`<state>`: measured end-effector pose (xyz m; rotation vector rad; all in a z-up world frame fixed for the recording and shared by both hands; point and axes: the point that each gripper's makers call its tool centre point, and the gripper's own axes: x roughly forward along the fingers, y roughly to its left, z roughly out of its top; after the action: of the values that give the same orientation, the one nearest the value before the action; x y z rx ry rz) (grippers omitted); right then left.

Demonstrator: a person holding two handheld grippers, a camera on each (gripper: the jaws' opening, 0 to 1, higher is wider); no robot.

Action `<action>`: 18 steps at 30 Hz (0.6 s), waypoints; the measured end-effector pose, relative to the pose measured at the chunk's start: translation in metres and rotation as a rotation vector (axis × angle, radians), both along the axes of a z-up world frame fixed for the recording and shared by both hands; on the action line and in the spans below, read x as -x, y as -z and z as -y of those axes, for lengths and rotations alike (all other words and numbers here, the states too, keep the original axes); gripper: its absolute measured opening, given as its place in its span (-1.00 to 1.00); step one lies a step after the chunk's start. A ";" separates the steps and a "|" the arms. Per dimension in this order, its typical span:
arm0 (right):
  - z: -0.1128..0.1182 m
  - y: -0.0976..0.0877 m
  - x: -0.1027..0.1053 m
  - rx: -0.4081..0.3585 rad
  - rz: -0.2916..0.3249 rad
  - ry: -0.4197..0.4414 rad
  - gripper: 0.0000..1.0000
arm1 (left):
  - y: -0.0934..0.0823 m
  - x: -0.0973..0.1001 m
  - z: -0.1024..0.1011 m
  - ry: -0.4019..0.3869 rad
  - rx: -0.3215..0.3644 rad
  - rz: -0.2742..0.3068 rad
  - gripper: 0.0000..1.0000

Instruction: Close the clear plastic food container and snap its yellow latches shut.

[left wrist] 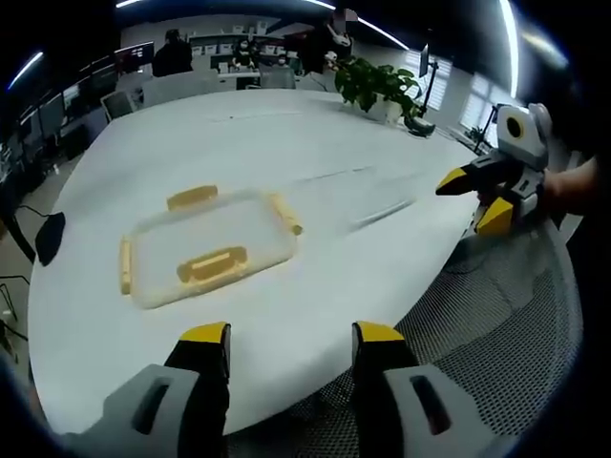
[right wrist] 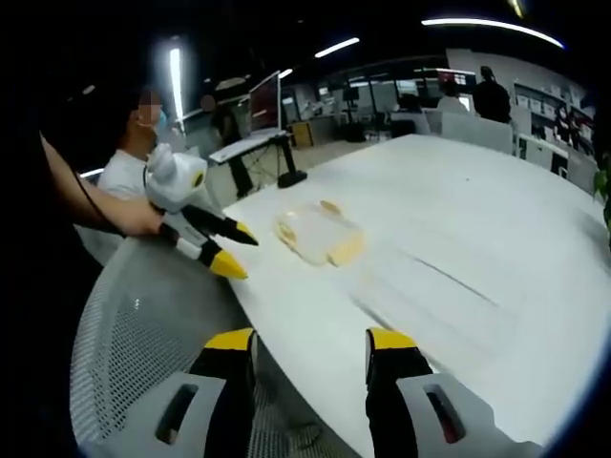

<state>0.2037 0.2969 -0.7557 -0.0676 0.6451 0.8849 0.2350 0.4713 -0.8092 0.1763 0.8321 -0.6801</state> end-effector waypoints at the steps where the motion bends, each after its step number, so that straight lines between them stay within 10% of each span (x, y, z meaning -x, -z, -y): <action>1: 0.000 0.000 0.000 0.000 0.000 0.002 -0.11 | 0.000 0.000 0.000 0.003 -0.002 -0.002 0.00; 18: -0.004 -0.018 -0.003 -0.089 0.003 -0.012 -0.09 | -0.027 -0.010 0.014 0.018 0.117 0.062 0.16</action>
<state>0.2066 0.3005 -0.7375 0.0072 0.6024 0.9239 0.2449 0.4577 -0.7824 0.0989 0.7296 -0.7349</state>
